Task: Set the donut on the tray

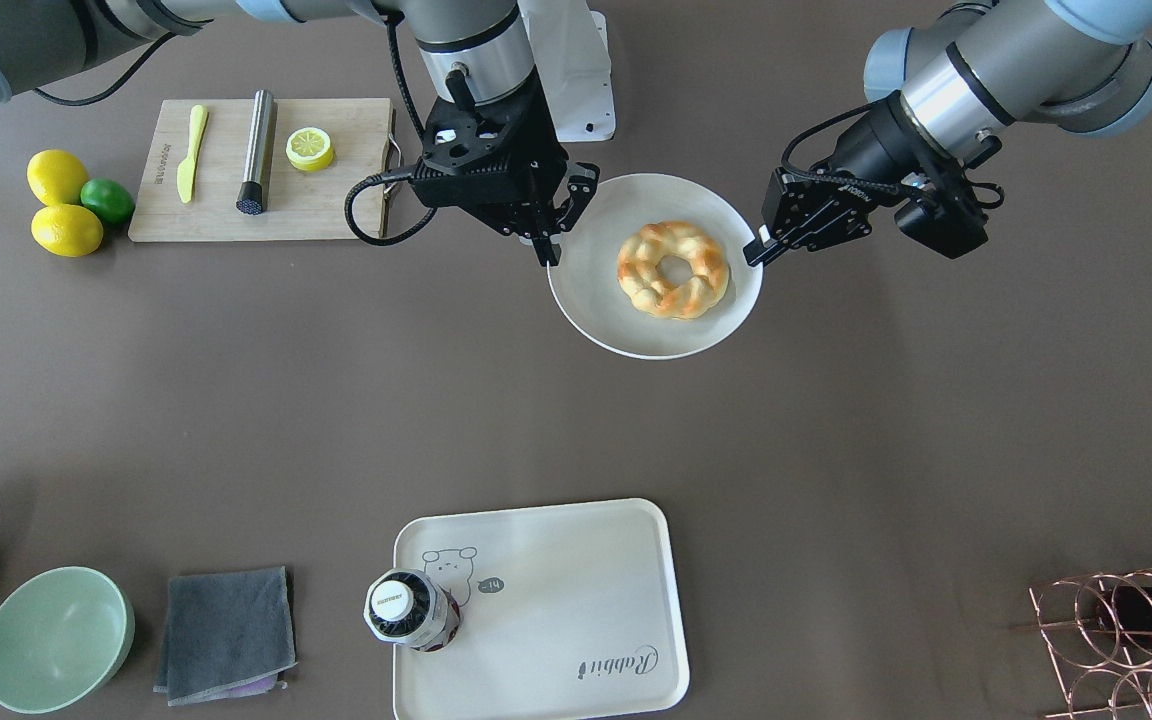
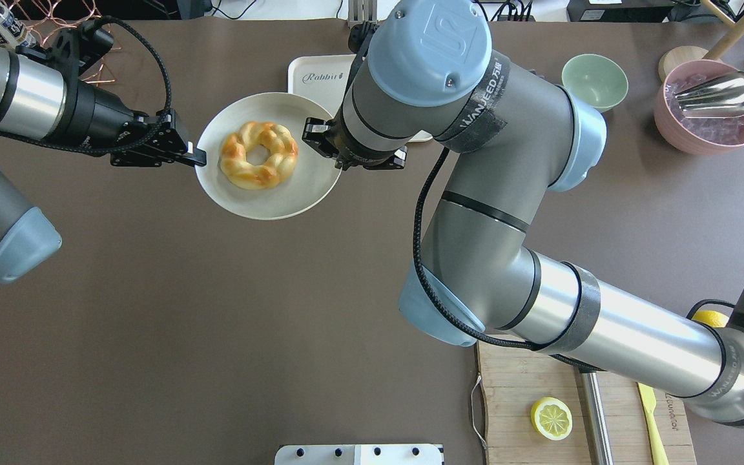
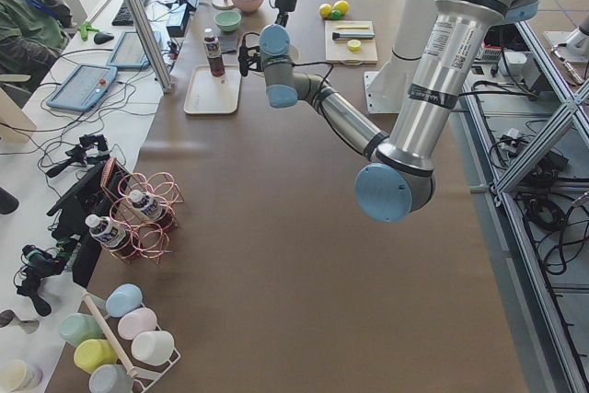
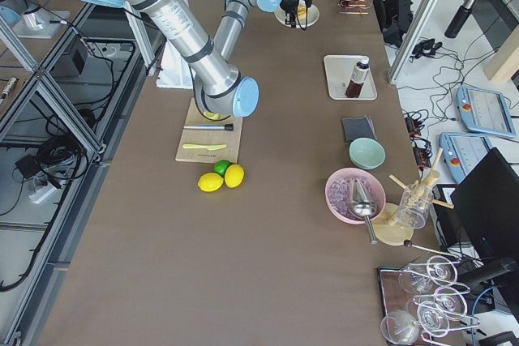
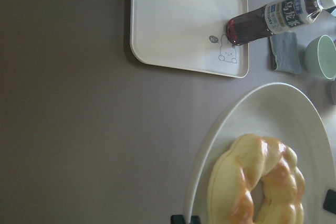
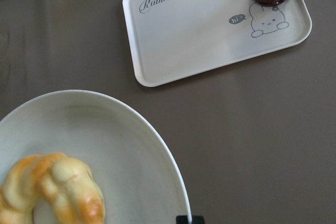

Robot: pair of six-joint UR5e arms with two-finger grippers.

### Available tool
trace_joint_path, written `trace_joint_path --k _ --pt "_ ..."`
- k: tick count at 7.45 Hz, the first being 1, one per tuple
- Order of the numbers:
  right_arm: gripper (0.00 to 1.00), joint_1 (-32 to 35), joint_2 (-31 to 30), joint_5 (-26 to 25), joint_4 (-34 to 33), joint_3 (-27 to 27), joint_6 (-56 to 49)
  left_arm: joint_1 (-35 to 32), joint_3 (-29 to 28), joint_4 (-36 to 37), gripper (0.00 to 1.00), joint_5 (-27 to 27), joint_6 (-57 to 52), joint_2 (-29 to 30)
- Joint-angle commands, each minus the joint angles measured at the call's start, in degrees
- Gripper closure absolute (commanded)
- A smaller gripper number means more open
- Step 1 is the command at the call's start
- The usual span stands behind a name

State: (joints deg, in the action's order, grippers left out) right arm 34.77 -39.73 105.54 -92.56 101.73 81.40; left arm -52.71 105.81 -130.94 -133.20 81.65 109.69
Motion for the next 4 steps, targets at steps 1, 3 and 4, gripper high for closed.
trace_joint_path --k 1,3,4 --pt "0.33 -0.06 0.01 -1.73 0.53 0.49 -0.02 -0.02 0.01 1.12 1.0 0.13 0.08 0.09" --pt "0.0 -1.28 0.27 -4.99 0.54 1.45 -0.02 -0.11 0.01 1.21 1.0 0.13 0.08 0.0" --pt "0.0 -0.77 0.18 -4.56 0.36 2.5 -0.1 -0.11 -0.34 1.91 1.0 1.79 0.08 0.0"
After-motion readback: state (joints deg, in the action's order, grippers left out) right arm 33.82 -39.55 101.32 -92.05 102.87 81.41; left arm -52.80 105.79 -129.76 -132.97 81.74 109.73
